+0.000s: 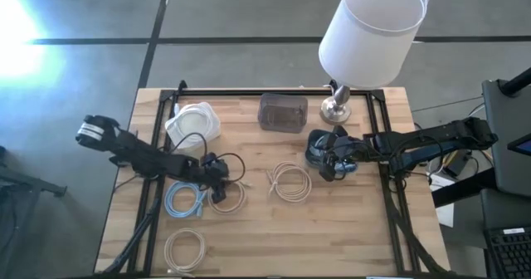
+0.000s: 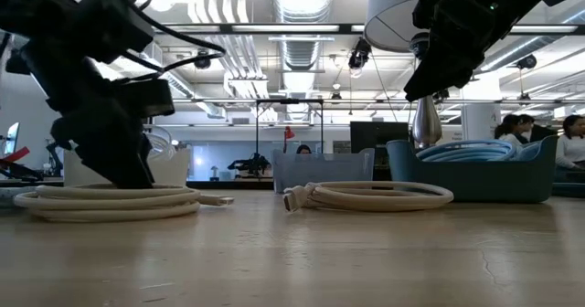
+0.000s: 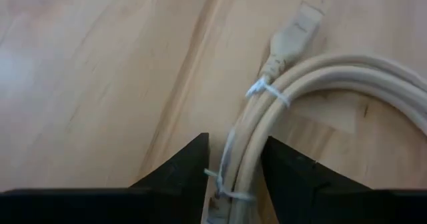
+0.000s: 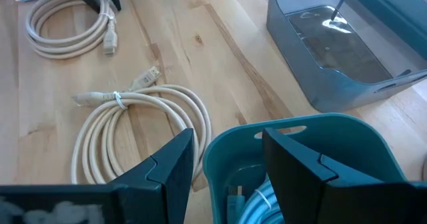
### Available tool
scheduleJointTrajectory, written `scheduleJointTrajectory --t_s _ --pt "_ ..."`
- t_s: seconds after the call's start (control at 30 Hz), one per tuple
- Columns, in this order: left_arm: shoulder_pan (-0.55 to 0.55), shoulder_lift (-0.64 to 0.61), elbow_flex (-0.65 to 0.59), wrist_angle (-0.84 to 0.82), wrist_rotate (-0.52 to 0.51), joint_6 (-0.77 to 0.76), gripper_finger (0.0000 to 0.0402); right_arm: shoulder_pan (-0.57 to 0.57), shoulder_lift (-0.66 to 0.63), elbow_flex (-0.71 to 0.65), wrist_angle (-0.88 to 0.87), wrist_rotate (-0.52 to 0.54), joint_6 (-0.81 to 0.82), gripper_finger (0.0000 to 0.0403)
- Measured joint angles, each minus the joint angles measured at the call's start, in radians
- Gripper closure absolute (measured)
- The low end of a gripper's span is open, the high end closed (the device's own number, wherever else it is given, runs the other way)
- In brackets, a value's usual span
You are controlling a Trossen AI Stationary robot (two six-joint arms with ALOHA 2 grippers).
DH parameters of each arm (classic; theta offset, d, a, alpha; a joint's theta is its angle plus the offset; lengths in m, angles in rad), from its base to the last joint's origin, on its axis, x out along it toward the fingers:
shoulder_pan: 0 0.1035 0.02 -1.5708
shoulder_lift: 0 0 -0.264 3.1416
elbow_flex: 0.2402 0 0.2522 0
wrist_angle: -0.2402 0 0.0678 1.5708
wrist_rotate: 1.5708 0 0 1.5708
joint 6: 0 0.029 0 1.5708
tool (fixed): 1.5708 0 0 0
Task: Pick & Place USB Port
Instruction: Put the top left brown charger cable into the black bin
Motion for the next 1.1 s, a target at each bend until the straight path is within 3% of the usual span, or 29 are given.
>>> scheduleJointTrajectory --t_s 0.23,0.3,0.4,0.6,0.7,0.83,0.97,1.1 --pt "0.001 0.043 0.077 -0.012 -0.035 0.06 0.0354 0.0 0.0 0.0 0.0 0.0 0.0 0.0232" --pt "0.001 0.039 0.105 -0.013 -0.082 0.095 0.0359 0.0 0.0 0.0 0.0 0.0 0.0 0.0232" --pt "0.001 0.033 0.162 -0.001 -0.195 0.177 0.0359 0.0 0.0 0.0 0.0 0.0 0.0 0.0232" --pt "0.027 0.038 0.291 -0.003 -0.516 0.369 0.0356 0.0 0.0 0.0 0.0 0.0 0.0 0.0232" --pt "0.064 0.038 0.347 -0.005 -0.577 0.458 0.0343 0.0 0.0 0.0 0.001 0.0 0.0 0.0232" --pt "0.137 0.038 0.396 0.051 -0.587 0.56 0.0345 0.0 0.0 0.0 0.002 0.0 0.0 0.0232" --pt "0.229 0.038 0.393 0.243 -0.567 0.689 0.0351 0.0 0.0 0.0 0.004 0.0 -0.004 0.0232" --pt "0.33 0.038 0.388 0.377 -0.377 0.741 0.0345 0.0 0.0 0.0 0.006 0.002 -0.004 0.0232"
